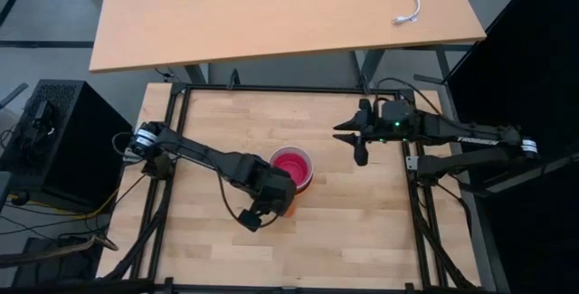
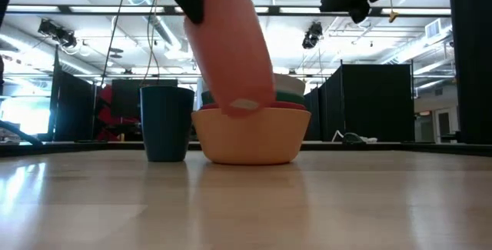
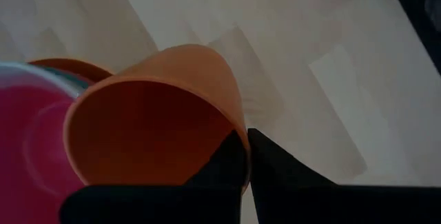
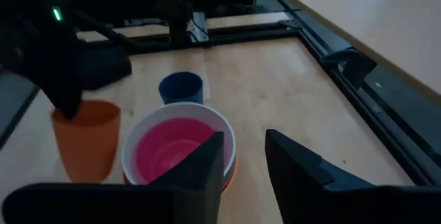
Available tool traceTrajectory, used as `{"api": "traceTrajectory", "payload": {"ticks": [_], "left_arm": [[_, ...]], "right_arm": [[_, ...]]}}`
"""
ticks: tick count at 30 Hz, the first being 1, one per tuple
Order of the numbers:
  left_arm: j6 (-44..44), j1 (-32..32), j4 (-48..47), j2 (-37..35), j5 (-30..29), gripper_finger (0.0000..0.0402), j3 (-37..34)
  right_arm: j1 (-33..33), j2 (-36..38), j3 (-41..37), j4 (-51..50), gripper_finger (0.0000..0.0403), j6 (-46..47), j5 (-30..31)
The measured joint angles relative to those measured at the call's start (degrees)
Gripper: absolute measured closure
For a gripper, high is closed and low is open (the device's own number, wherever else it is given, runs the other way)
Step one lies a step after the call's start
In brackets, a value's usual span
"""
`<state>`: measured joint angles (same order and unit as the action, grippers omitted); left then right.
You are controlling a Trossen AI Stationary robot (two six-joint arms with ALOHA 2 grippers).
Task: Nest bowls inside each other
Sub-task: Move the orange cup to the bottom center of the stacked bowls
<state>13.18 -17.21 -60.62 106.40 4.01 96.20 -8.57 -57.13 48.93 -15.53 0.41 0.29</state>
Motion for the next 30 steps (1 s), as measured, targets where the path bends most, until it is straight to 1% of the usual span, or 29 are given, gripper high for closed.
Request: {"api": "traceTrajectory", "payload": {"ticks": [9,15,19,23,30], "left_arm": [[1.2,0.4,1.0,3.6,0.9,0.0402,0.0],[-0.1,0.3,1.0,3.6,-3.0,0.0402,0.0],[-0.1,0.4,0.9,4.0,-4.5,0.0402,0.0],[-0.4,0.3,0.6,4.9,-4.3,0.0399,0.0],[-2.8,0.3,0.7,5.3,-2.6,0.0377,0.0]], "right_arm": [[0.5,3.1,0.0,-1.8,0.0322,0.8,0.0],[0.5,2.8,0.0,-1.7,0.0314,1.0,0.1],[0.5,2.8,0.0,-1.5,0.0312,1.0,0.1],[0.5,2.8,0.0,-1.2,0.0311,1.1,0.1],[0.5,2.8,0.0,-0.7,0.0311,1.1,0.1]]}}
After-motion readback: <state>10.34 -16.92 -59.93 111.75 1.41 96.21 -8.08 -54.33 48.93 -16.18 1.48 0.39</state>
